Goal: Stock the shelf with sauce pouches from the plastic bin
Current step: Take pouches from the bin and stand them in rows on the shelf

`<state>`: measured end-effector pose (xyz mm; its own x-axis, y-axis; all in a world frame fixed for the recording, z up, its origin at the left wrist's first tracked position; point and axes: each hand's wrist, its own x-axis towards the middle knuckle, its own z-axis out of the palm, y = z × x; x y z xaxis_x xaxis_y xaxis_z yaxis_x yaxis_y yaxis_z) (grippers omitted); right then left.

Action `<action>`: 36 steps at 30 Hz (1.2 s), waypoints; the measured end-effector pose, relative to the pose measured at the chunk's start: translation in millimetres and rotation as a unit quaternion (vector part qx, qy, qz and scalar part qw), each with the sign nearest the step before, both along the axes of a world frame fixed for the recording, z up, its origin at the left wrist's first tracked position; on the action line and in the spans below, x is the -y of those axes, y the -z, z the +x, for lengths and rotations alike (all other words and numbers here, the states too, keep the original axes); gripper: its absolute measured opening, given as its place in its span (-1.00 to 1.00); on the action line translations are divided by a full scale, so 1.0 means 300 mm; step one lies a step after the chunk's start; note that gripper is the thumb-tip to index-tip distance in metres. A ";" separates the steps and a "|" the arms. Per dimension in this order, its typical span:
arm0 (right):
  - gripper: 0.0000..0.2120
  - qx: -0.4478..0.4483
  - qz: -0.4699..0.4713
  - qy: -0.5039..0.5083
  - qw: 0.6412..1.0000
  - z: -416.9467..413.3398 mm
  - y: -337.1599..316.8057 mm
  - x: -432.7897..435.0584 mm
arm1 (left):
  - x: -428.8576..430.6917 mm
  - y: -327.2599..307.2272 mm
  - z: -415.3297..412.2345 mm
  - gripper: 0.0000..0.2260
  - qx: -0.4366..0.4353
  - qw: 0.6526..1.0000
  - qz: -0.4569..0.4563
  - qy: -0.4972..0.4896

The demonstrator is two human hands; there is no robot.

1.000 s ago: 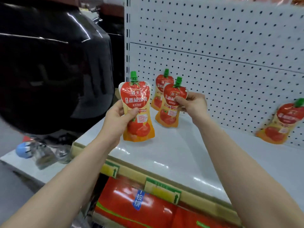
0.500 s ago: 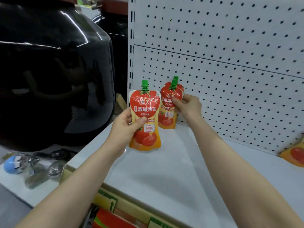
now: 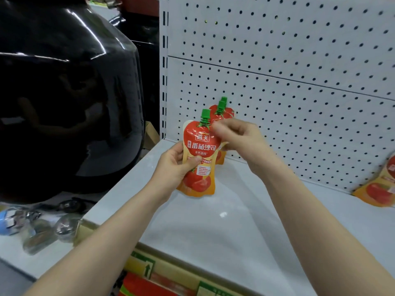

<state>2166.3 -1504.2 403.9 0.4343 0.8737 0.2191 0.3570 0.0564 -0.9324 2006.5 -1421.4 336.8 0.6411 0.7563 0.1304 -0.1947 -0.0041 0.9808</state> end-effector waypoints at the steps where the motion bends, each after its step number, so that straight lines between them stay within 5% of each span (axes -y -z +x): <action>1: -0.86 0.006 -0.005 -0.023 1.000 -0.005 0.001 0.004 | 0.002 0.002 0.006 -0.68 0.001 1.000 0.001 0.007; 7: -0.83 0.051 0.019 0.028 0.998 0.023 0.034 -0.003 | 0.006 0.035 0.029 -0.64 -0.013 1.000 0.007 0.025; 16: -0.79 0.074 0.042 0.137 0.987 0.108 0.070 -0.105 | -0.074 0.134 0.118 -0.67 -0.172 0.981 0.081 -0.029; 36: -0.81 0.147 0.038 0.159 0.975 0.129 0.088 -0.125 | -0.062 0.129 0.136 -0.61 -0.182 0.977 0.108 -0.017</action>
<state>2205.1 -1466.7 377.5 0.5890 0.6814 0.4344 0.6198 -0.0360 -0.7839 2047.5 -1402.9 298.1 0.6502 0.7575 0.0579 0.1708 -0.2200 0.9604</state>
